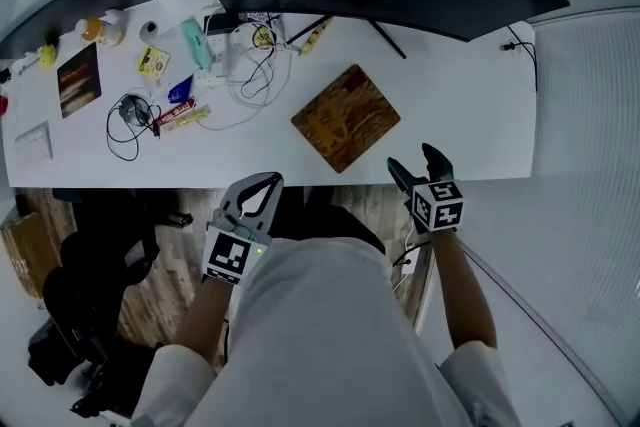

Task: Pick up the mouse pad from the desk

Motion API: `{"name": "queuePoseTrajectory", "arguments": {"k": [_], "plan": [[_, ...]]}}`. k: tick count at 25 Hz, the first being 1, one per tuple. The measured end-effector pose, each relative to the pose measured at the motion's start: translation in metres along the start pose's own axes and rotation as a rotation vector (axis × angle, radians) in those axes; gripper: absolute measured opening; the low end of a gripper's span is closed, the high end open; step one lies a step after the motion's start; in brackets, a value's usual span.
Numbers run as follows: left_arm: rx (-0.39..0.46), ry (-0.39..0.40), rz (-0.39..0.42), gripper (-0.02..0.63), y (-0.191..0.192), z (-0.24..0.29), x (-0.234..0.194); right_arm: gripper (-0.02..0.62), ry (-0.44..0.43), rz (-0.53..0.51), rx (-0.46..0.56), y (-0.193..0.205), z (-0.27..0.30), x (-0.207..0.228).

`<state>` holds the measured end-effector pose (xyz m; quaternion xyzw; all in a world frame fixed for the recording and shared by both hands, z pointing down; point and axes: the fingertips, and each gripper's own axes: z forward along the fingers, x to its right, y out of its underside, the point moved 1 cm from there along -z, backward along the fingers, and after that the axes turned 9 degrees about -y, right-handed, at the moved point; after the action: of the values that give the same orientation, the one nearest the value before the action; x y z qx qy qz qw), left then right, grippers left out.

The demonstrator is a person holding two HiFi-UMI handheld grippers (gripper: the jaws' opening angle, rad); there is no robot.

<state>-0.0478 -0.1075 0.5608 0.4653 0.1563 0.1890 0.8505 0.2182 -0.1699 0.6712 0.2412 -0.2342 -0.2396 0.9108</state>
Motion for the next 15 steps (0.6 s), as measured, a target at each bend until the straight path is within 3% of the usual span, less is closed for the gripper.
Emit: {"name": "queuePoseTrajectory", "arguments": {"k": [15], "plan": [[-0.056,0.094,-0.031,0.017,0.015,0.047,-0.025,0.362,0.066,0.099,-0.161,0.024,0.099,0.052]]}}
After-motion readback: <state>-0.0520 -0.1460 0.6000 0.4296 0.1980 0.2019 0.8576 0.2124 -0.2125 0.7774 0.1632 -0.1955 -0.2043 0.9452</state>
